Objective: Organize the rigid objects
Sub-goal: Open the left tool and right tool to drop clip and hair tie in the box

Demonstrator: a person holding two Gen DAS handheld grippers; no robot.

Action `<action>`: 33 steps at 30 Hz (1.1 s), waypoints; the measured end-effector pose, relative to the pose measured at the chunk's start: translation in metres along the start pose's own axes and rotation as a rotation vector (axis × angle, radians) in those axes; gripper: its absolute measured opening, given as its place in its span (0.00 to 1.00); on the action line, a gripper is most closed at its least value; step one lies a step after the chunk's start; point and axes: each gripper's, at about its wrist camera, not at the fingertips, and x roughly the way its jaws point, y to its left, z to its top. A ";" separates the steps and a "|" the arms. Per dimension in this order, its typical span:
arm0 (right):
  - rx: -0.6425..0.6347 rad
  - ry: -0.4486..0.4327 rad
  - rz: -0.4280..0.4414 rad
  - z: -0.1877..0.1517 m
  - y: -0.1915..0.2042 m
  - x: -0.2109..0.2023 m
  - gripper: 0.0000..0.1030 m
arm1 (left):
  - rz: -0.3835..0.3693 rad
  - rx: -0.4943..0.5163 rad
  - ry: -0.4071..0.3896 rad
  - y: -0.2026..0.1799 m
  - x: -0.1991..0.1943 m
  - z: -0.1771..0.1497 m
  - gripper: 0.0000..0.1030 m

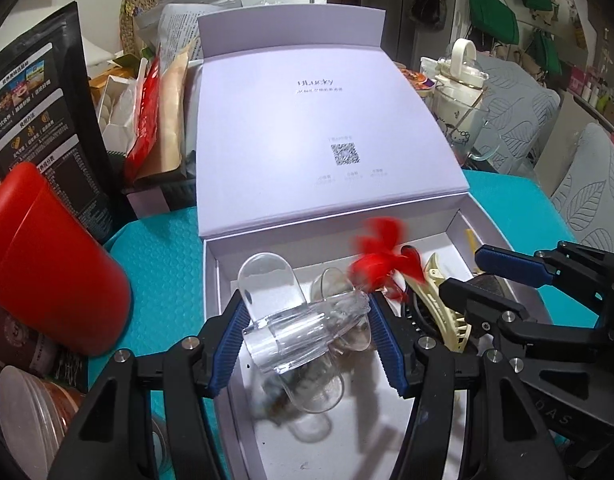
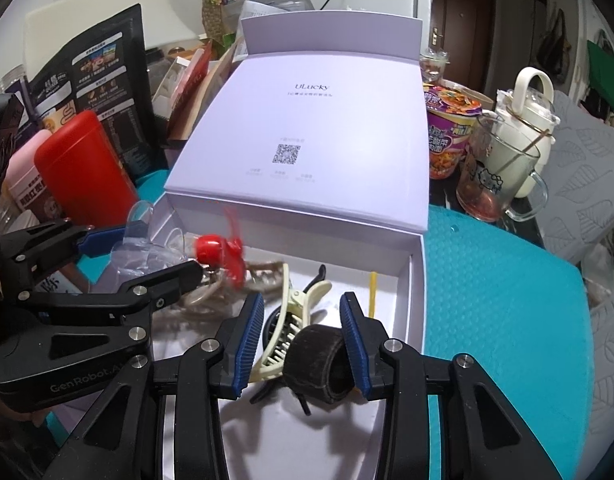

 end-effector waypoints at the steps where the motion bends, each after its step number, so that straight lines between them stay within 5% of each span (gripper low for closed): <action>1: 0.001 0.003 0.001 0.000 0.000 0.000 0.38 | 0.003 -0.005 0.002 0.001 0.001 0.000 0.57; 15: 0.004 -0.004 -0.013 0.001 -0.001 -0.006 0.38 | 0.062 0.002 0.022 0.000 0.000 0.003 0.58; 21: 0.009 -0.021 -0.025 0.003 -0.001 -0.016 0.38 | 0.089 -0.026 0.008 0.007 -0.010 0.007 0.73; 33: 0.008 -0.009 -0.042 -0.001 0.008 -0.025 0.41 | 0.094 -0.039 -0.023 0.013 -0.021 0.010 0.73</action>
